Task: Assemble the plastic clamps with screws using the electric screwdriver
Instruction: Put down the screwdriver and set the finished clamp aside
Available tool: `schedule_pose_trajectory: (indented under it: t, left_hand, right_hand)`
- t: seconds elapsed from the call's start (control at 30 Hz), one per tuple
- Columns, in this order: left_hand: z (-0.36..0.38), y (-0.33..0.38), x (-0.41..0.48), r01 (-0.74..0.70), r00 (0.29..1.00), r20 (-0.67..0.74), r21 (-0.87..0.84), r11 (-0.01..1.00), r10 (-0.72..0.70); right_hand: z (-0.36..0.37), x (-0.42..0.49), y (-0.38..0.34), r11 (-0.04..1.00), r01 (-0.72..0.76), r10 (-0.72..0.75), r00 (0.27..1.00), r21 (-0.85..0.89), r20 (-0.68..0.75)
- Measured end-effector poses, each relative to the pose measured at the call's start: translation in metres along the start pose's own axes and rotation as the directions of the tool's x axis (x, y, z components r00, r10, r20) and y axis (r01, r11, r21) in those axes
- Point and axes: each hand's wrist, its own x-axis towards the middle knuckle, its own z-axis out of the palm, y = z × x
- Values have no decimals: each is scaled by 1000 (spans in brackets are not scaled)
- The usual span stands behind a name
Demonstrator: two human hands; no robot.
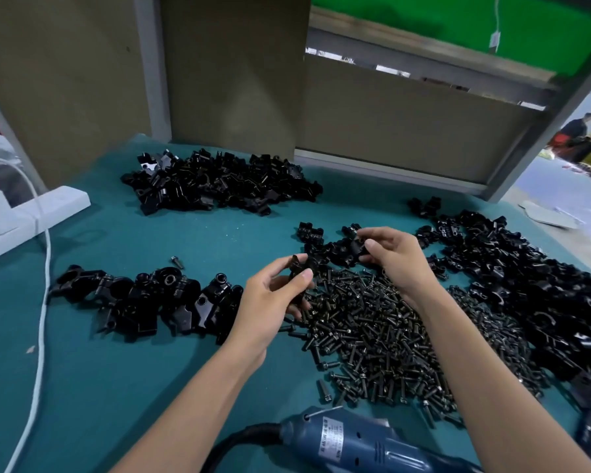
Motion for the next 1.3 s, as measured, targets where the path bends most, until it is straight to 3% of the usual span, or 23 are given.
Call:
schedule_pose_trajectory:
  t: [0.1, 0.23, 0.37, 0.43, 0.63, 0.97, 1.1, 1.3]
  left_hand:
    - [4, 3, -3, 48, 998, 44, -90, 995, -45]
    - [8, 4, -8, 138, 984, 142, -223, 965, -107]
    - [8, 2, -13, 244, 940, 318, -369, 897, -124]
    - [7, 1, -15, 255, 926, 364, -403, 879, -102]
    - [8, -3, -15, 192, 957, 278, -377, 906, -87]
    - [4, -4, -12, 146, 979, 185, -348, 926, -85]
    - [2, -6, -11, 119, 978, 193, -228, 966, -75]
    - [5, -8, -15, 4, 977, 212, 29, 1000, -10]
  right_hand:
    - [0, -26, -9, 914, -44, -22, 987, 403, 159]
    - [5, -46, -13, 876, -21, -133, 950, 482, 283]
    - [12, -55, -20, 919, 14, -180, 904, 394, 388]
    - [19, -59, -21, 948, 57, -173, 918, 313, 357]
    - [33, -64, -18, 977, 188, -198, 973, 99, 114]
    - [26, -64, -13, 989, 143, -151, 956, 49, 251]
    - [26, -67, -13, 986, 121, -146, 957, 111, 249]
    - [25, -64, -10, 996, 75, -86, 969, 55, 233]
